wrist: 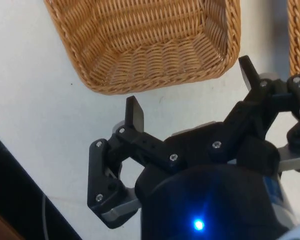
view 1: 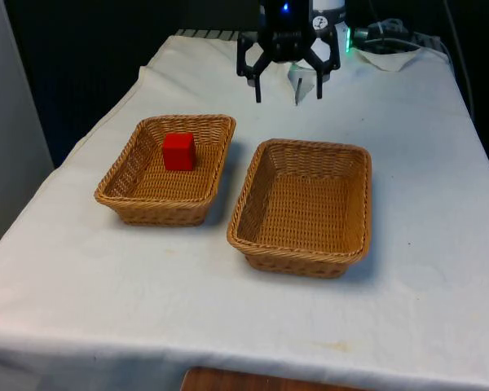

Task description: Pick up the red cube and place it into the right basket.

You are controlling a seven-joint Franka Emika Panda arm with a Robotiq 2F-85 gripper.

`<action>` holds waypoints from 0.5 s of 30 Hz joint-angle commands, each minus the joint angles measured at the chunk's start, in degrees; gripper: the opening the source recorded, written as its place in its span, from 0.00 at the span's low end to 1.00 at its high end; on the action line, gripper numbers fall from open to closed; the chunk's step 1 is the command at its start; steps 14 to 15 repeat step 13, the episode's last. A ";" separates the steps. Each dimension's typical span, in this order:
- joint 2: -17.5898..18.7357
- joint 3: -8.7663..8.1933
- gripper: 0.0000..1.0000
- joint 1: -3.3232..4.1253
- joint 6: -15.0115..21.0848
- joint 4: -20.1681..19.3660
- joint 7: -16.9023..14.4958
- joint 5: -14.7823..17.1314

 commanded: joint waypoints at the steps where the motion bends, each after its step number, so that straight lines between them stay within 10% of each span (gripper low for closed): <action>1: 0.17 0.00 1.00 0.00 0.69 -0.23 0.69 0.40; 15: 1.03 0.00 1.00 0.00 0.29 0.00 4.98 0.00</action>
